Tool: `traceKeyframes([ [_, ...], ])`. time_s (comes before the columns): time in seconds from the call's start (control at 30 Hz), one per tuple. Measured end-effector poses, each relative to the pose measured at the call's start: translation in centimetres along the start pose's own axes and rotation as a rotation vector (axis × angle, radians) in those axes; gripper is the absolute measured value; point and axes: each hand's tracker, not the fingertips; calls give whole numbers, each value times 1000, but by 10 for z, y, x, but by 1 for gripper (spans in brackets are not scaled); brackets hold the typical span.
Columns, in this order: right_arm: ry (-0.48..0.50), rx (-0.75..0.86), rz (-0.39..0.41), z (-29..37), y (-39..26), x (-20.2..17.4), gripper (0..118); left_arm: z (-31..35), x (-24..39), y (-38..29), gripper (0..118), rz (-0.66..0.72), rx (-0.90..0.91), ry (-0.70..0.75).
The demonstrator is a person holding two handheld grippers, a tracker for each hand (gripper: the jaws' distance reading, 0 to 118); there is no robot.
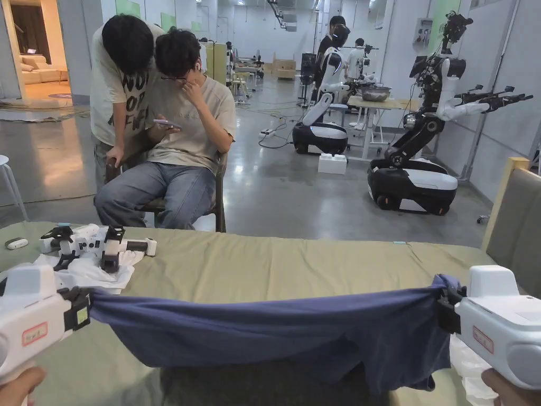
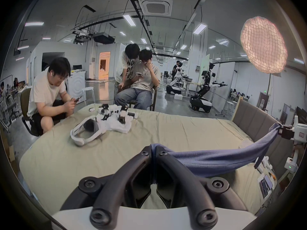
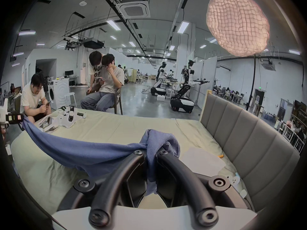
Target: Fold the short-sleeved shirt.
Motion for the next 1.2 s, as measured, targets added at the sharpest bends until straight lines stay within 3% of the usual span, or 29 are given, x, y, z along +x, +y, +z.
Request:
traceKeyframes([
  [0.2, 1, -48, -1, 42, -26, -4, 6, 52, -8, -26, 0, 24, -4, -18],
  [0.4, -15, -182, 22, 66, -84, -13, 6, 69, -11, -79, 0, 37, -132, -32],
  [0.5, -16, -260, 51, 72, -119, -20, 6, 66, -9, -112, 0, -5, -224, -26],
  [0.77, 2, -471, 40, 65, -202, -34, 7, 33, -21, -204, 0, -9, -503, -38],
  [0.97, -9, -528, -28, 49, -233, -37, 12, 13, -19, -238, 0, 12, -550, -27],
  [1.07, -34, -490, -36, 46, -228, -40, 37, 9, -12, -237, 19, 14, -536, -19],
  [1.1, -43, -453, -36, 46, -223, -41, 53, 6, -10, -233, 35, 4, -520, -16],
  [1.17, -40, -375, -51, 46, -210, -45, 67, 6, -1, -223, 65, -20, -458, -2],
  [1.2, -36, -340, -60, 46, -204, -46, 71, 5, 1, -218, 72, -27, -430, 3],
])
